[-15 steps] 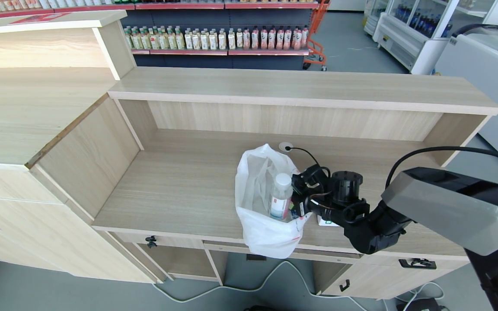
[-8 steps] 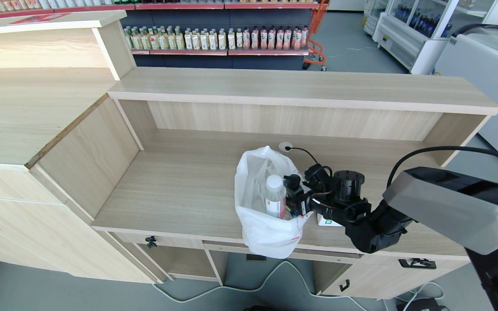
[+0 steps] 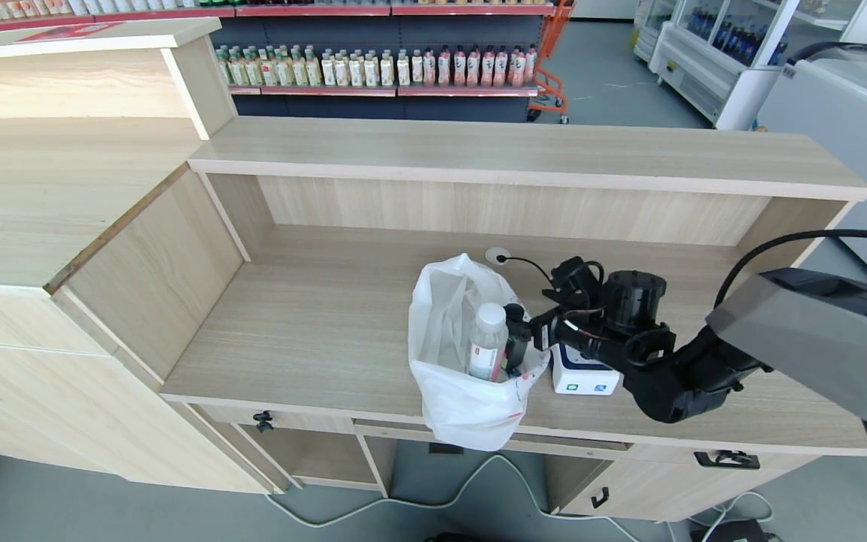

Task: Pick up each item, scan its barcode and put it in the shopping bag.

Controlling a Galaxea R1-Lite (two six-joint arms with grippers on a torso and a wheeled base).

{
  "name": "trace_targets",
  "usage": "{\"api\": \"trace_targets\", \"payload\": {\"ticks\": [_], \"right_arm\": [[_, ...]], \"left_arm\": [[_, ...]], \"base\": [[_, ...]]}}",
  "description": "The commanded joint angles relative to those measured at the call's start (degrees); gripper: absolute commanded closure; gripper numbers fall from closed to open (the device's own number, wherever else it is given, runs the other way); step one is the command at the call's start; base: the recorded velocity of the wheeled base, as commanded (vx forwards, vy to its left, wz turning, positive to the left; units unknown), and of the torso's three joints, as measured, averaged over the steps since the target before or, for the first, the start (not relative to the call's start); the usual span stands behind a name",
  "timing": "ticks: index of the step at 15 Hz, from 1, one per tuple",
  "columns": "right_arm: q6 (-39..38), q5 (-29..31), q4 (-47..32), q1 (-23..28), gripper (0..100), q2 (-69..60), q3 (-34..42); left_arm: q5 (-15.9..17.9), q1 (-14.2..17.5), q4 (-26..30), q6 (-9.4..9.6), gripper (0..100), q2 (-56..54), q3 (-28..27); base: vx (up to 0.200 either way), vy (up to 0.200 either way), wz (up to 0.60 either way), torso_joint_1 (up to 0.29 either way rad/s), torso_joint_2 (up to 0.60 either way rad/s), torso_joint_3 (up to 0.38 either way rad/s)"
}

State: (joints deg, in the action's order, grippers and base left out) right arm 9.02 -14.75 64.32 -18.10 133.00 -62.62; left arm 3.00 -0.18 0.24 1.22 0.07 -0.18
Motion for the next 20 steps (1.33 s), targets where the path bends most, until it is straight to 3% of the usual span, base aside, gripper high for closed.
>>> {"api": "trace_targets", "payload": {"ticks": [1,6,8,12,15,18,20], "right_arm": [[-0.06,-0.81,-0.07,1.76,0,-6.44,2.07],[-6.47,-0.54,-9.21,2.28,0,-29.46,7.87],[-7.61,1.13,-11.76,3.51,0,-41.59,16.92],[-7.61,14.66,-17.21,8.87,0,-64.62,40.65],[-7.18,21.34,-23.54,8.70,0,-80.62,55.15],[-6.74,20.90,-33.38,13.62,0,-95.91,61.66],[-6.65,16.95,-40.41,17.22,0,-105.93,62.62]], "left_arm": [[-0.01,0.01,0.02,0.01,100,0.01,0.01],[-0.01,0.01,0.02,0.01,100,0.01,0.01],[-0.01,0.01,0.02,0.01,100,0.01,0.01],[-0.01,0.01,0.02,0.01,100,0.01,0.01],[-0.01,0.01,0.02,0.01,100,0.01,0.01],[-0.01,0.01,0.02,0.01,100,0.01,0.01],[-0.01,0.01,0.02,0.01,100,0.01,0.01]], "base": [[0.000,0.000,0.00,0.000,0.00,0.000],[0.000,0.000,0.00,0.000,0.00,0.000],[0.000,0.000,0.00,0.000,0.00,0.000],[0.000,0.000,0.00,0.000,0.00,0.000],[0.000,0.000,0.00,0.000,0.00,0.000],[0.000,0.000,0.00,0.000,0.00,0.000],[0.000,0.000,0.00,0.000,0.00,0.000]]}}
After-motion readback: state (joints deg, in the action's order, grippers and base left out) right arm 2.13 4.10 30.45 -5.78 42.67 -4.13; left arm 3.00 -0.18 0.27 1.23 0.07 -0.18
